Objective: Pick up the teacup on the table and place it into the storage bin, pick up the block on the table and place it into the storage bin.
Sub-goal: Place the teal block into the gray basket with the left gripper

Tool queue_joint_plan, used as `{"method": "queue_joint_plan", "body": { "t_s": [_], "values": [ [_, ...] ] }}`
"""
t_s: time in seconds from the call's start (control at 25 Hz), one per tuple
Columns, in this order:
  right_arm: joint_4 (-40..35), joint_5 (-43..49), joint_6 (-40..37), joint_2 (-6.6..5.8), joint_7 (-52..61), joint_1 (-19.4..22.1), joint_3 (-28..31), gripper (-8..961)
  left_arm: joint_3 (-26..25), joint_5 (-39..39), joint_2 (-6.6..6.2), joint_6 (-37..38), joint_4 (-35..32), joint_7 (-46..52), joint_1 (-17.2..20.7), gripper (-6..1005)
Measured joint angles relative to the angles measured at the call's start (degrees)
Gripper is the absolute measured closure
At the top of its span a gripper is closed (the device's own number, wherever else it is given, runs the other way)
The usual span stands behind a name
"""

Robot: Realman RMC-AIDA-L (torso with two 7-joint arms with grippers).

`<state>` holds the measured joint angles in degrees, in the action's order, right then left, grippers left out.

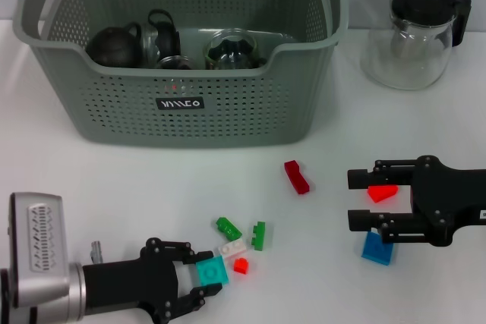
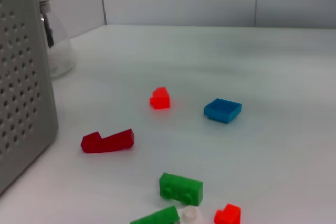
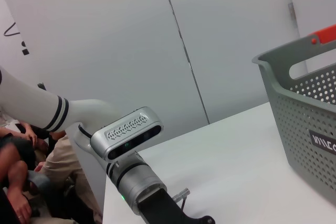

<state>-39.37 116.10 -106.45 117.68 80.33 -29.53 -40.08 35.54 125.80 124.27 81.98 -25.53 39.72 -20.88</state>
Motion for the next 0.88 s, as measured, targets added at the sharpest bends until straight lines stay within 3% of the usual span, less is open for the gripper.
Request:
{"method": "queue_joint_plan", "body": {
  "t_s": [0.08,0.2,0.4,0.52,0.72,0.76,0.8,0.84,0.88],
  "values": [
    [0.0,0.0,-0.08,-0.01,0.0,0.02,0.0,268,-0.35,-0.02,-0.03,1.62,-0.7,0.7,0.02,589],
    [0.0,-0.01,-0.18,-0.06,0.01,0.04,0.0,268,-3.58,-0.12,-0.25,8.73,-3.27,2.65,0.14,580],
    [0.0,0.0,-0.11,0.0,0.02,-0.03,0.01,268,-17.9,-2.27,-2.76,26.93,-5.18,7.22,-1.28,564],
    [0.0,0.01,0.0,0.08,0.02,-0.04,0.01,269,-25.88,-7.64,-3.86,31.48,-8.5,18.79,-3.85,555],
    [0.0,0.0,0.18,0.25,0.0,-0.11,0.01,269,-26.71,-12.35,-3.95,25.06,-19.92,45.42,-10.89,539],
    [0.0,0.0,0.2,0.28,0.0,-0.12,0.0,269,-25.51,-12.08,-4.1,22.15,-22.04,50.79,-12.71,536],
    [0.0,0.0,0.24,0.33,0.0,-0.11,0.0,269,-20.26,-10.63,-5.17,14.08,-25.02,60.51,-15.6,533],
    [0.0,0.0,0.25,0.34,0.0,-0.1,0.01,269,-20.26,-10.63,-5.17,14.08,-25.02,60.51,-15.6,530],
    [0.0,0.0,0.25,0.37,0.0,-0.1,0.01,268,-16.88,-9.99,-5.96,10.94,-25.62,64.4,-16.51,527]
  ]
}}
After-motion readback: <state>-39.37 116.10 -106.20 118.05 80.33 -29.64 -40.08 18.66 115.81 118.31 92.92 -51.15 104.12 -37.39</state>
